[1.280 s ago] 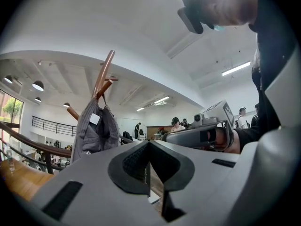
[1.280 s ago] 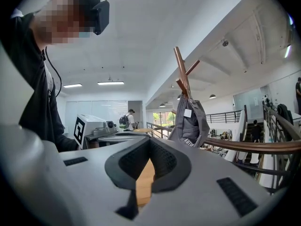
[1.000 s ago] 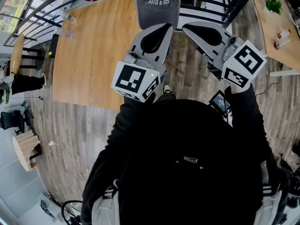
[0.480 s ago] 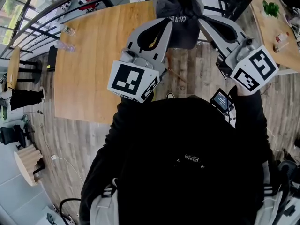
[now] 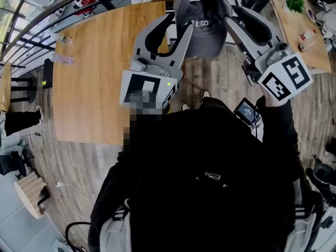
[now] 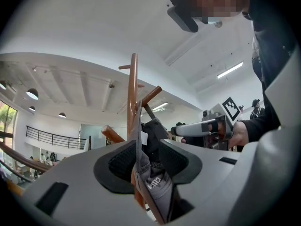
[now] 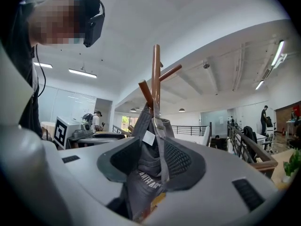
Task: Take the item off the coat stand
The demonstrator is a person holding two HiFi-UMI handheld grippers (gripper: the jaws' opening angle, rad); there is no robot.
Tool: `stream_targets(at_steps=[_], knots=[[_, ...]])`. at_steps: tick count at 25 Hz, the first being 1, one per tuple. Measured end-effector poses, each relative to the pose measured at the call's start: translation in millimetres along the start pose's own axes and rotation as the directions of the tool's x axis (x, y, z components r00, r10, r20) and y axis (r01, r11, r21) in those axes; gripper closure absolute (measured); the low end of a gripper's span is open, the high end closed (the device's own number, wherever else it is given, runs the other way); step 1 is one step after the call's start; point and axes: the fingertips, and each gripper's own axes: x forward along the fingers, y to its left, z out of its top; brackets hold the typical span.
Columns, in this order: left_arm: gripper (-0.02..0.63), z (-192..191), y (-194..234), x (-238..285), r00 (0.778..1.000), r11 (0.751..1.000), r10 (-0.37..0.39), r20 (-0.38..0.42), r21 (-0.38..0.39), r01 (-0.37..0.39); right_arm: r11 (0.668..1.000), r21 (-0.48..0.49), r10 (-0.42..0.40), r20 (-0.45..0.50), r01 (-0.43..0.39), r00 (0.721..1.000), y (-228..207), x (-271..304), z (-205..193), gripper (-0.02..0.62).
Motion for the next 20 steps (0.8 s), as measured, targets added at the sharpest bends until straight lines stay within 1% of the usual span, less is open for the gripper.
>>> stream_targets(at_steps=[2,4,6,7,10,15,20], knots=[[0.446,-7.0,1.6,1.1,1.000,1.000,0.002,-0.016,-0.015,-0.002,1.000,-0.003,-0.025,-0.007,0.025,1.000,-4.3,0.9,-1.8,0.420],[0.411,-12.6,8.3,2.6,1.000,0.999,0.015,-0.021,-0.029,-0.015,0.999,-0.003,-0.037,-0.012,0.037,0.999,-8.2,4.6,-5.1,0.380],[0.366,-15.0,16.2,5.4,0.999,0.998,0.038,-0.018,-0.050,-0.039,1.000,0.009,-0.030,-0.028,0.030,0.999,-13.9,7.2,-11.2,0.334],[0.362,-16.2,18.5,6.4,0.999,0.997,0.045,-0.019,-0.058,-0.046,0.999,0.022,-0.023,-0.035,0.023,0.999,-16.7,7.3,-14.2,0.324],[0.360,-22.4,18.5,10.0,0.998,0.997,0.038,-0.041,-0.059,-0.040,0.999,0.046,-0.011,-0.038,0.013,0.999,-21.9,8.1,-17.5,0.318],[0.353,-34.8,14.5,16.4,0.997,0.997,0.015,-0.074,-0.080,-0.021,0.999,0.043,0.028,-0.051,-0.026,0.998,-15.4,19.9,-24.9,0.314],[0.353,-39.7,18.3,19.0,0.997,0.993,0.010,-0.074,-0.112,-0.018,0.998,0.037,0.059,-0.052,-0.057,0.997,-11.1,28.0,-27.6,0.311]])
